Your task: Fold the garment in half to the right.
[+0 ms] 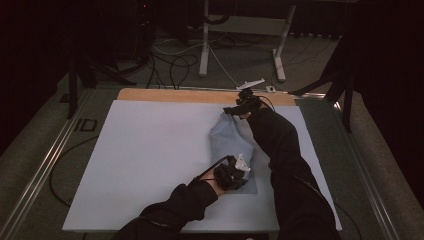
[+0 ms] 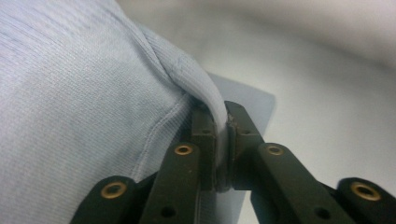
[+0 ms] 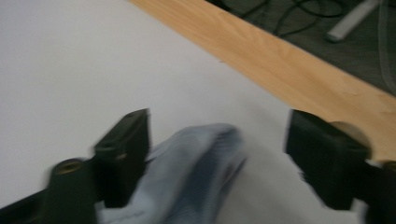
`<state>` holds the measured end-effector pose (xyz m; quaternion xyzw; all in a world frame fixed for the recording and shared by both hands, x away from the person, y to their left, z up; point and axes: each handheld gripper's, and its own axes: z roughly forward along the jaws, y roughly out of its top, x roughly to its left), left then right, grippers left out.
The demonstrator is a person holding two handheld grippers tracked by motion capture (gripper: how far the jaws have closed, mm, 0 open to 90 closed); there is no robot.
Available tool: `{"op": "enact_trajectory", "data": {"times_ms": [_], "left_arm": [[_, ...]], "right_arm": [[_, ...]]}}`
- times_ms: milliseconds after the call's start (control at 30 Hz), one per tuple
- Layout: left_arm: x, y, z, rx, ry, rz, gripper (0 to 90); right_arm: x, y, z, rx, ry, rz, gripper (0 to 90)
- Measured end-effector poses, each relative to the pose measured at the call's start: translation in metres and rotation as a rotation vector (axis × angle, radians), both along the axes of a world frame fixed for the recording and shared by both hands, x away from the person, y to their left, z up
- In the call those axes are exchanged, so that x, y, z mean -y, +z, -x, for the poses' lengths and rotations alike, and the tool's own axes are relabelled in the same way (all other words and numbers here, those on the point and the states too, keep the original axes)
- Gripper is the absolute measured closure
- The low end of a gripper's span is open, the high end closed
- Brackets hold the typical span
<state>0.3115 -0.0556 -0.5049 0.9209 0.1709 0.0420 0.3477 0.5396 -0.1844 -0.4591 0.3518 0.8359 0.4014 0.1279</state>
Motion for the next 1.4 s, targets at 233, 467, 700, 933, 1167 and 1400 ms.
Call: {"op": "enact_trajectory", "data": {"times_ms": [233, 467, 700, 933, 1167, 1400], "left_arm": [[0.008, -0.002, 0.002, -0.039, -0.052, 0.008, 68.4], [0.015, -0.002, 0.005, -0.045, -0.078, 0.009, 66.3], [0.012, 0.002, 0.011, -0.013, -0.108, 0.016, 53.8], [0.000, 0.013, 0.008, -0.013, -0.109, 0.069, 50.6], [-0.014, 0.022, 0.005, -0.016, -0.141, 0.092, 48.1], [-0.036, 0.031, 0.002, -0.018, -0.142, 0.121, 41.9]], "right_arm": [[0.005, -0.003, 0.017, 0.005, 0.013, -0.021, 13.3], [0.006, -0.003, 0.028, 0.011, 0.025, -0.031, 13.2], [0.007, -0.005, 0.036, 0.015, 0.043, -0.050, 12.5], [0.008, -0.004, 0.038, 0.026, 0.054, -0.067, 11.3], [0.007, 0.003, 0.041, 0.045, 0.066, -0.064, 10.8], [0.007, 0.007, 0.045, 0.053, 0.082, -0.071, 10.4]]}}
